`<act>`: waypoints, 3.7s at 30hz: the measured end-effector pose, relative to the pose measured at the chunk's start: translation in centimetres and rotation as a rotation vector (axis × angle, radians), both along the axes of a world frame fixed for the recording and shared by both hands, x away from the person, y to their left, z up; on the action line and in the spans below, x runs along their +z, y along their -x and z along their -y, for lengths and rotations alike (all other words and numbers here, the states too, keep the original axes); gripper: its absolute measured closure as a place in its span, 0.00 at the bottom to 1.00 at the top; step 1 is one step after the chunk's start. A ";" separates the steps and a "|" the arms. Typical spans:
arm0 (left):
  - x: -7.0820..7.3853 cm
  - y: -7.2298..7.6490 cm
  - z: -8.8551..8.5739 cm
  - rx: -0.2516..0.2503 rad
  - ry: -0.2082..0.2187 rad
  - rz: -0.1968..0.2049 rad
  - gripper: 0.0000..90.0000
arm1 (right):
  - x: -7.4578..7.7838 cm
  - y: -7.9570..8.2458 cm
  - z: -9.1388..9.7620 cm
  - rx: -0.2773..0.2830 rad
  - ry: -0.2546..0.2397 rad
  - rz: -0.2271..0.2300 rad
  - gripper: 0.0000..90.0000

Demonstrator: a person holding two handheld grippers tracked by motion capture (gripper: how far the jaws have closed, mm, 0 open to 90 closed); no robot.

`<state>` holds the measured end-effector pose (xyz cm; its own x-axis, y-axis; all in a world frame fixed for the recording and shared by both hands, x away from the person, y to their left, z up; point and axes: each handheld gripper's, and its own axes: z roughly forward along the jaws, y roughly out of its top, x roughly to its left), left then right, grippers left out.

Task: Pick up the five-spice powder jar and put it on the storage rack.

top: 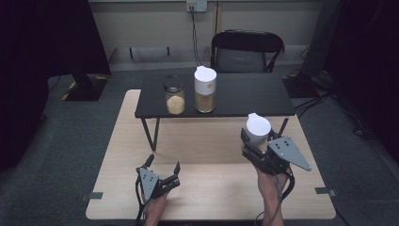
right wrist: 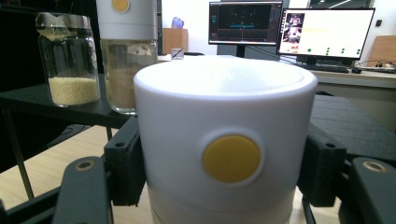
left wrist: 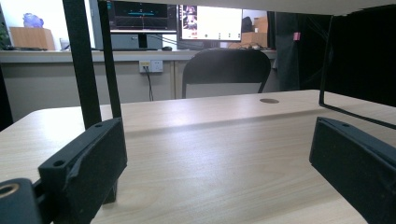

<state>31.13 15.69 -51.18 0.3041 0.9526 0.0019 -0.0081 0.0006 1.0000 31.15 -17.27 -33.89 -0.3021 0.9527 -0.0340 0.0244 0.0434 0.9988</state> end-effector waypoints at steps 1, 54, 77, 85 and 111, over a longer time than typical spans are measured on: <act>0.0 0.0 0.0 0.000 0.000 0.000 0.04 | 0.2 -0.1 0.0 0.001 0.001 0.002 0.34; 0.0 0.0 0.0 0.000 0.000 0.000 0.04 | 6.9 -6.9 -1.8 0.003 0.000 -0.006 0.34; 0.0 0.0 0.0 -0.002 -0.002 -0.001 0.04 | 6.9 -10.6 -2.1 -0.017 -0.007 -0.008 0.34; 0.0 0.0 0.0 -0.003 0.000 -0.001 0.04 | 6.3 -12.1 -2.6 -0.023 0.005 -0.013 0.34; 0.0 0.0 0.0 0.004 0.000 -0.001 0.05 | 5.7 -13.1 -2.2 0.002 -0.040 -0.064 0.33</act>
<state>31.08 15.68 -51.18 0.3003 0.9538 0.0017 -0.0072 0.0005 1.0000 44.24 -15.05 -28.23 -0.3040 0.9524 0.0230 0.0877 0.0039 0.9961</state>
